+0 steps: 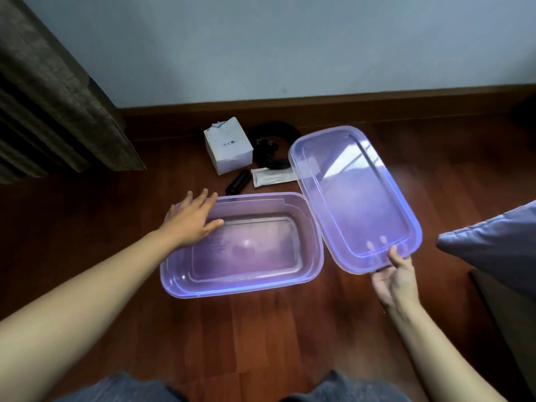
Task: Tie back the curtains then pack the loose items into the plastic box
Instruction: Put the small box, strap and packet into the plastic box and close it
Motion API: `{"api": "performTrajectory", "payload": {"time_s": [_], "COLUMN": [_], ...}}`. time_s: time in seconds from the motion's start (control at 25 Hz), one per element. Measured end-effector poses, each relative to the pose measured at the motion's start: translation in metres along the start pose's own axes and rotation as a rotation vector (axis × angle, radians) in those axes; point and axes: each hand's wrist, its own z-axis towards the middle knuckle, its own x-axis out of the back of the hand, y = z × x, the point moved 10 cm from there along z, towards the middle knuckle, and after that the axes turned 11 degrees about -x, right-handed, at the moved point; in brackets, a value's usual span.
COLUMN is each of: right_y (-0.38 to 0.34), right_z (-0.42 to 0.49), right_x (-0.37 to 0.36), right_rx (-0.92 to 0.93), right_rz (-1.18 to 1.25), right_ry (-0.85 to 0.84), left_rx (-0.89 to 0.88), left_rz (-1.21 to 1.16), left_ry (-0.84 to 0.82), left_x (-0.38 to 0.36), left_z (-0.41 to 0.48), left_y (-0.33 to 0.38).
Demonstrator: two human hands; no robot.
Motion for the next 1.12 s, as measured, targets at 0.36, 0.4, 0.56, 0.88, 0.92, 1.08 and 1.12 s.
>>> {"api": "performTrajectory", "payload": {"time_s": [0.36, 0.4, 0.56, 0.88, 0.92, 1.08, 1.12], "right_y": [0.037, 0.038, 0.041, 0.035, 0.027, -0.006, 0.000], "right_z": [0.009, 0.010, 0.012, -0.020, -0.027, -0.033, -0.028], "right_x": [0.060, 0.064, 0.081, 0.107, 0.097, -0.009, -0.043], "right_rx": [0.014, 0.022, 0.012, -0.018, 0.053, 0.611, 0.629], "right_rz": [0.180, 0.158, 0.034, -0.588, -0.616, -0.978, -1.095], "right_ry": [0.172, 0.194, 0.377, 0.924, 0.943, 0.532, 0.358], "left_rx": [0.002, 0.000, 0.001, 0.007, 0.004, 0.010, 0.013], "left_rz": [0.056, 0.059, 0.071, 0.075, 0.078, 0.098, 0.107], "left_ry": [-0.010, -0.005, -0.002, 0.000, 0.004, 0.020, 0.018], "left_x": [0.001, 0.002, 0.002, 0.000, 0.000, -0.002, -0.002], "left_z": [0.001, 0.001, 0.000, -0.001, -0.001, -0.001, -0.001], "left_y": [0.001, 0.002, 0.002, 0.002, 0.003, 0.001, 0.002]}}
